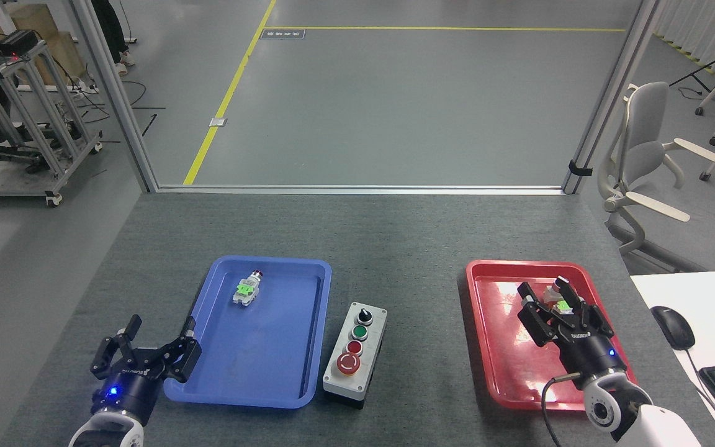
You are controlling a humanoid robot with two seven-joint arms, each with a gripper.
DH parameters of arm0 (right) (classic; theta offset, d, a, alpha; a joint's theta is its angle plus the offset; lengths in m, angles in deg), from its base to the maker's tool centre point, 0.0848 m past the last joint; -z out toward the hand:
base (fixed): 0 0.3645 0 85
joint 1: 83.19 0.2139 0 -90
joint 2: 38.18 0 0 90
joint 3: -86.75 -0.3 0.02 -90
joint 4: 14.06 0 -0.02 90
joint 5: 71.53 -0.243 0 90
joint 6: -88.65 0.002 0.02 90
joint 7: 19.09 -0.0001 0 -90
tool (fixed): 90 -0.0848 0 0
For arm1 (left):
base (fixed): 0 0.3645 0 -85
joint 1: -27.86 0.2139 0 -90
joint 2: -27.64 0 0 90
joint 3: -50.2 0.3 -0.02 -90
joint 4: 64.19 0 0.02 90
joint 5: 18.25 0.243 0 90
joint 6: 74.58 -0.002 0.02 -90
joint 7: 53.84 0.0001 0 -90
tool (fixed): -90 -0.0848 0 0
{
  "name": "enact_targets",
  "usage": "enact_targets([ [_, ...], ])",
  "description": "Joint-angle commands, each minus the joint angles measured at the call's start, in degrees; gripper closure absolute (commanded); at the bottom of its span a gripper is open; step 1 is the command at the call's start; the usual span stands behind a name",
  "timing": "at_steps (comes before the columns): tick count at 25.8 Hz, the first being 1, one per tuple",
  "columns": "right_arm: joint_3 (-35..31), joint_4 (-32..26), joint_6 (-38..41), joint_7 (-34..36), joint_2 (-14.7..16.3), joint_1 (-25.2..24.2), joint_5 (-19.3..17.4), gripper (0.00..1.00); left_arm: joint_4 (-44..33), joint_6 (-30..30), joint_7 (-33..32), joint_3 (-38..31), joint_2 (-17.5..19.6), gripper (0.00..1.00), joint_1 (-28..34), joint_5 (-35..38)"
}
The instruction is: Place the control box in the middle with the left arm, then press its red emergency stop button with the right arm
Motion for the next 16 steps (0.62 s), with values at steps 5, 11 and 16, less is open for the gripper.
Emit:
enact_targets([
  [5, -3.3, -7.2, 0.1, 2.3, -1.2, -8.1, 0.0, 0.01, 1.5, 0.1, -0.8, 0.1, 0.3, 0.00, -0.2, -6.8],
  [11, -3.3, -7.1, 0.1, 3.6, -1.5, -8.2, 0.2, 0.01, 1.5, 0.1, -0.3, 0.0, 0.3, 0.00, -0.2, -6.9],
  [16, -3.3, -7.1, 0.1, 3.7, -1.5, -8.1, 0.6, 0.01, 1.5, 0.1, -0.1, 0.1, 0.3, 0.00, -0.2, -7.0],
])
